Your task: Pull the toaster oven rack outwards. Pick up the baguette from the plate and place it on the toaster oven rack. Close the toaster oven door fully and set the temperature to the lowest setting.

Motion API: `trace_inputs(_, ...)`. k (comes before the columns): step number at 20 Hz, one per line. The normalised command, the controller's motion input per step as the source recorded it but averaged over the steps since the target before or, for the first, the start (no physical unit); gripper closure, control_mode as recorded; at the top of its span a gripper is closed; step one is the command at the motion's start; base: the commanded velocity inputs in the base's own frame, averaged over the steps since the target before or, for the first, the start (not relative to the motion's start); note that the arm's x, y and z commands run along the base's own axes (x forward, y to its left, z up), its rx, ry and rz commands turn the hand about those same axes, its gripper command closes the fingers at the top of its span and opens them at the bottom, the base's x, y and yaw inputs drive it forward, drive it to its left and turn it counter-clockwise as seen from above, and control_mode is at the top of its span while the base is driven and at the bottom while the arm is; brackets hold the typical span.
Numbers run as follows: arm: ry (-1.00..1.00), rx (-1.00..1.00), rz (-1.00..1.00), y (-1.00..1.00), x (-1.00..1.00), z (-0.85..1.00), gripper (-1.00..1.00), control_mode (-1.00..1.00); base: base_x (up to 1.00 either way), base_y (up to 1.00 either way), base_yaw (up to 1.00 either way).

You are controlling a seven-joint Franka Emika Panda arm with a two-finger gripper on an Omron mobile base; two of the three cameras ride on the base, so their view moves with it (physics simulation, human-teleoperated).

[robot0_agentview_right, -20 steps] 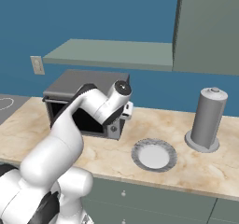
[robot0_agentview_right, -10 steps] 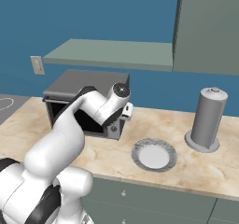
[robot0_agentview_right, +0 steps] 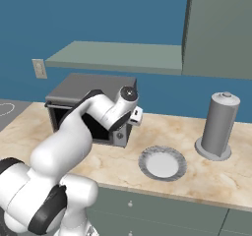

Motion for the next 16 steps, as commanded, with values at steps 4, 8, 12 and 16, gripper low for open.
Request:
trace_inputs(4,0.0,0.0,-0.03,-0.07,0.02,-0.01,1.0,-1.0,0.0,0.0,0.0)
trace_inputs(8,0.0,0.0,-0.02,0.0,0.01,-0.04,1.0,-1.0,0.0,0.0,0.0)
trace_inputs(12,0.0,0.0,0.0,0.0,0.0,-0.11,1.0,-1.0,0.0,0.0,0.0)
trace_inputs(16,0.0,-0.01,0.0,0.0,0.0,-0.15,1.0,-1.0,0.0,0.0,0.0)
